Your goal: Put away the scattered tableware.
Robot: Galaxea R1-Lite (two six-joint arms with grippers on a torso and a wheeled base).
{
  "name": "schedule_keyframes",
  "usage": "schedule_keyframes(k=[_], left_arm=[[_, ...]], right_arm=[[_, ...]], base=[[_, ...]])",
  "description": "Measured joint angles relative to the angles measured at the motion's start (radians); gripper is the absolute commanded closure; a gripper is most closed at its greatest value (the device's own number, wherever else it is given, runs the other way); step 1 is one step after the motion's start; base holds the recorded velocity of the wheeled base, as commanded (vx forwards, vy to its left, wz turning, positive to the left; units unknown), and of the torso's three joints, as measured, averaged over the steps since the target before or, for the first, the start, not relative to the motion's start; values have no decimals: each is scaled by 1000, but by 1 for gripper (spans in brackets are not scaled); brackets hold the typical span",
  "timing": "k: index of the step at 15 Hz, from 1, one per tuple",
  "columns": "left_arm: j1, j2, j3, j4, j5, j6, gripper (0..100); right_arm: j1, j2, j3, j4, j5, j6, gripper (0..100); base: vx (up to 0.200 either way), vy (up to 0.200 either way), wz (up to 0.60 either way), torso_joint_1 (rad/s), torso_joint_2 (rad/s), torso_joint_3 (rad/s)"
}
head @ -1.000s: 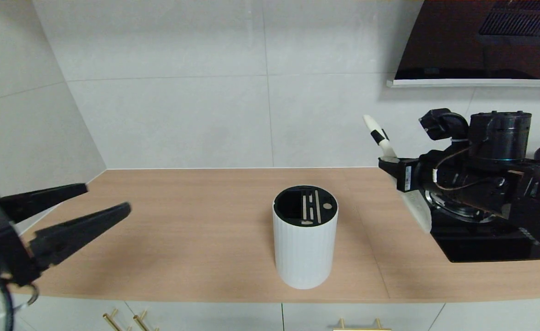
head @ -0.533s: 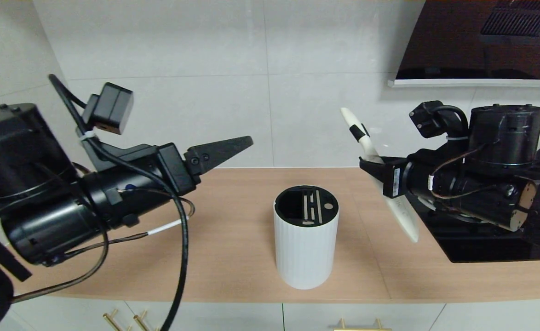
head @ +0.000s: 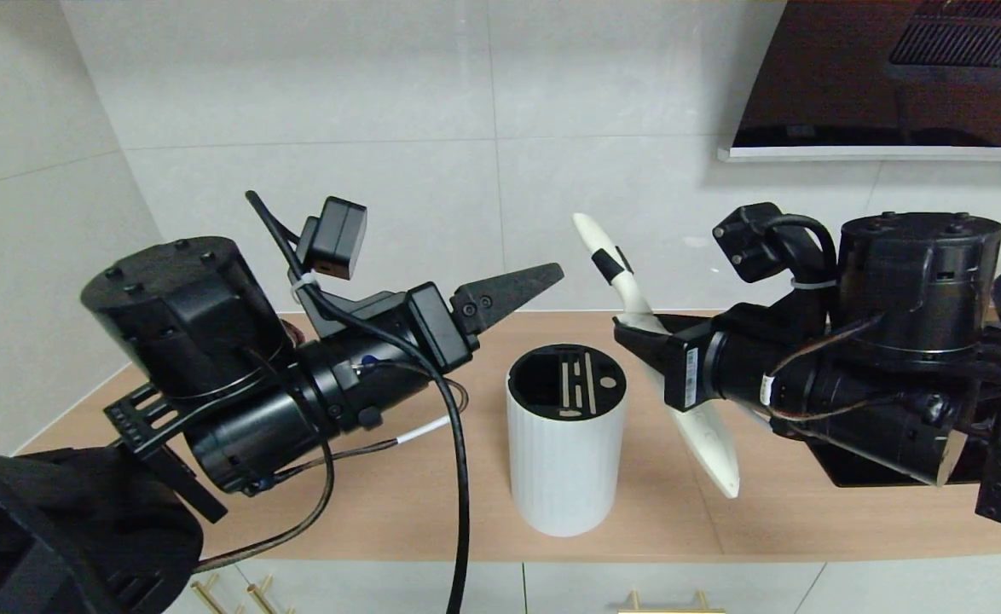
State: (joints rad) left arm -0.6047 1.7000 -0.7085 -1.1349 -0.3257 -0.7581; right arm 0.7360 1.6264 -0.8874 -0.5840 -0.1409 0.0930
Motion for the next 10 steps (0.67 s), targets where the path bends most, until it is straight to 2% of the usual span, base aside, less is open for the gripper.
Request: schedule_keyframes(k=[7,9,10], left_arm=[[-20,66,-27,-34,17,0,0],[-22,76,-36,-35,39,-1,0],[-26,81,-45,-35,74,0,0]], right_arm=[[115,2,10,-7,1,47,100],[132,4,13,-7,1,49,100],[137,8,13,-10,1,50,100]], base=[[0,0,0,0,0,0],[0,0,0,0,0,0],[0,0,0,0,0,0]])
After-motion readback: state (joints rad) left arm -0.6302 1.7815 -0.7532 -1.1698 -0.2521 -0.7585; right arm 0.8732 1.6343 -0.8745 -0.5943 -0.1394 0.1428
